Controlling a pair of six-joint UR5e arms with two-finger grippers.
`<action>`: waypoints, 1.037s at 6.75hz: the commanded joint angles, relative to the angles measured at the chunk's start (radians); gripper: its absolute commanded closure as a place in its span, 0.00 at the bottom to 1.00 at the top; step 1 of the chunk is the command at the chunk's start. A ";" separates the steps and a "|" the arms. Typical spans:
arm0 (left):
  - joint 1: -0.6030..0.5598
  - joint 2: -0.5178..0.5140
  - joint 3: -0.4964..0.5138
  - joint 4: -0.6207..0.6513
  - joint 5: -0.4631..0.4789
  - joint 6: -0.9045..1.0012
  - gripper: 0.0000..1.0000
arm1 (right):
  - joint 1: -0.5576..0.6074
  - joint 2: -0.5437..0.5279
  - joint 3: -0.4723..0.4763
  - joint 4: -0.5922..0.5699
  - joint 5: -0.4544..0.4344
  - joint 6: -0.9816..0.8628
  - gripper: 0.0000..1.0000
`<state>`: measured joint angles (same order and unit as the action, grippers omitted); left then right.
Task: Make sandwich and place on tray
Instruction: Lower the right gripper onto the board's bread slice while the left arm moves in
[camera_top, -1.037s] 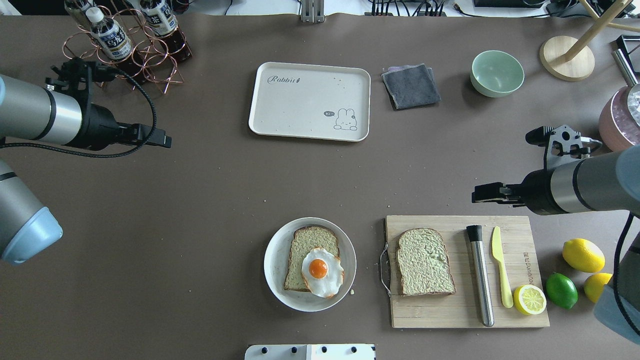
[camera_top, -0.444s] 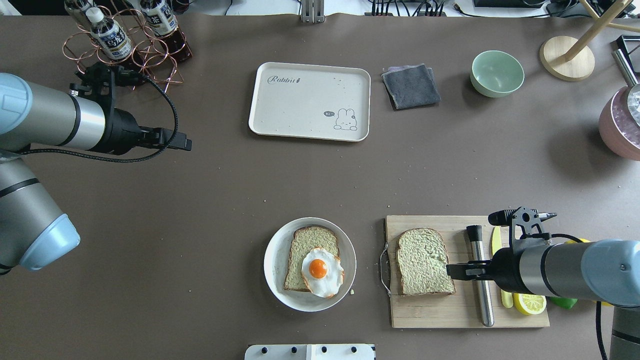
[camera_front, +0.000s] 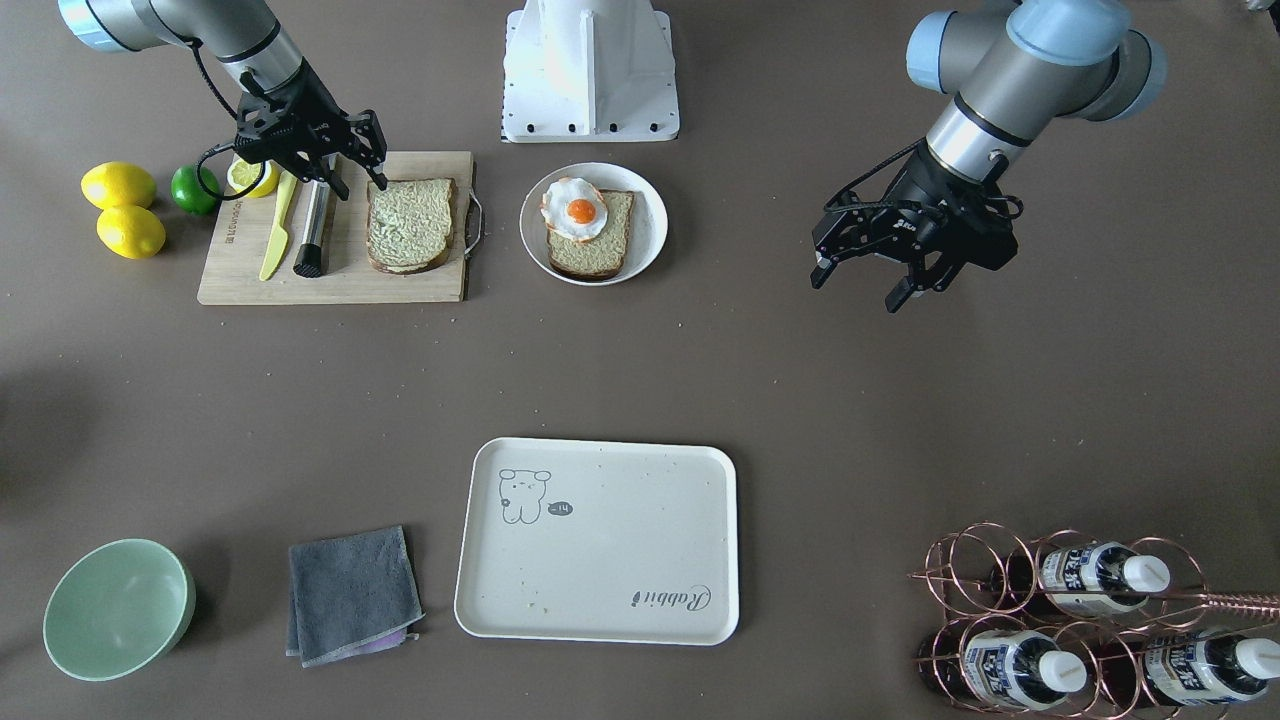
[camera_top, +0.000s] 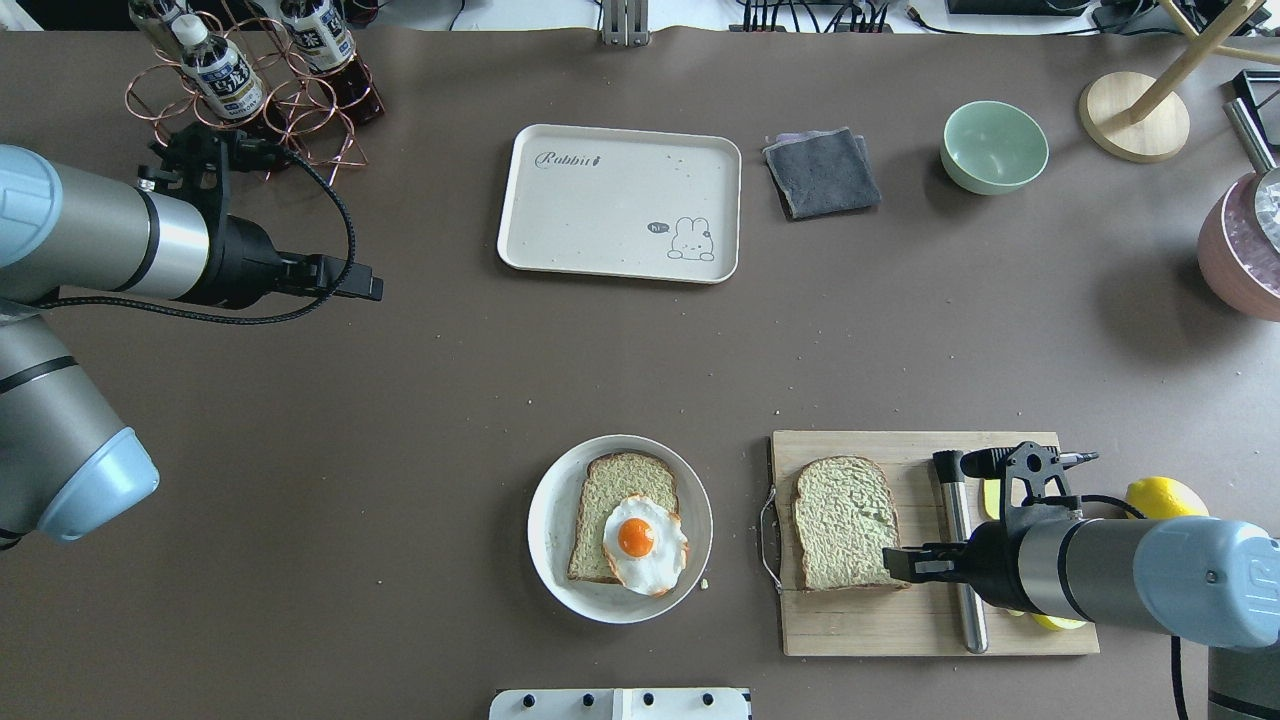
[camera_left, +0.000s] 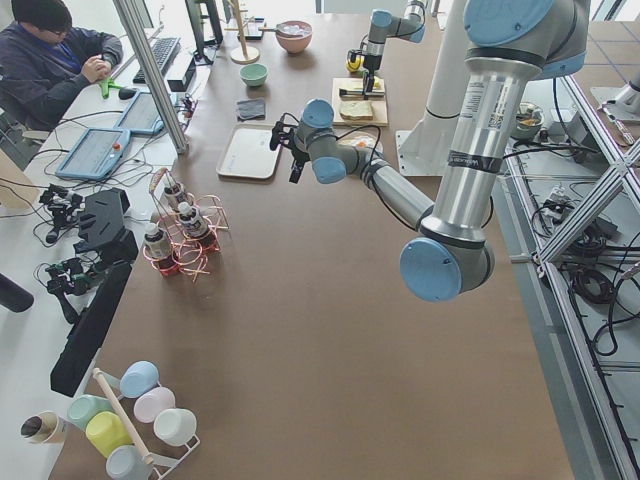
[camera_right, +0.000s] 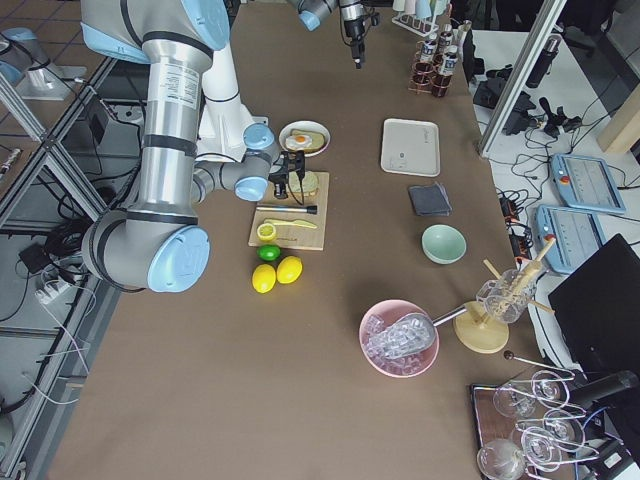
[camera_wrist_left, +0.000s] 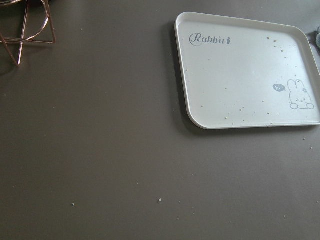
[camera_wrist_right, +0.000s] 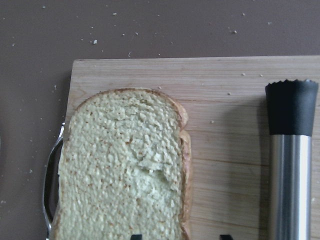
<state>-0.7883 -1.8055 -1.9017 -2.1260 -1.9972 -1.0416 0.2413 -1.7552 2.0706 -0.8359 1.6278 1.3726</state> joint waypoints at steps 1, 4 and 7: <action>0.000 0.000 0.000 0.000 0.000 0.000 0.01 | -0.025 -0.003 -0.065 0.120 -0.049 0.023 0.41; 0.000 -0.001 0.000 0.000 0.000 0.000 0.01 | -0.031 0.000 -0.061 0.120 -0.051 0.040 0.66; 0.000 -0.001 -0.005 0.000 0.002 0.000 0.01 | -0.042 0.002 -0.057 0.120 -0.051 0.052 1.00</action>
<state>-0.7884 -1.8070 -1.9042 -2.1261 -1.9969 -1.0416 0.2022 -1.7536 2.0117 -0.7164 1.5769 1.4225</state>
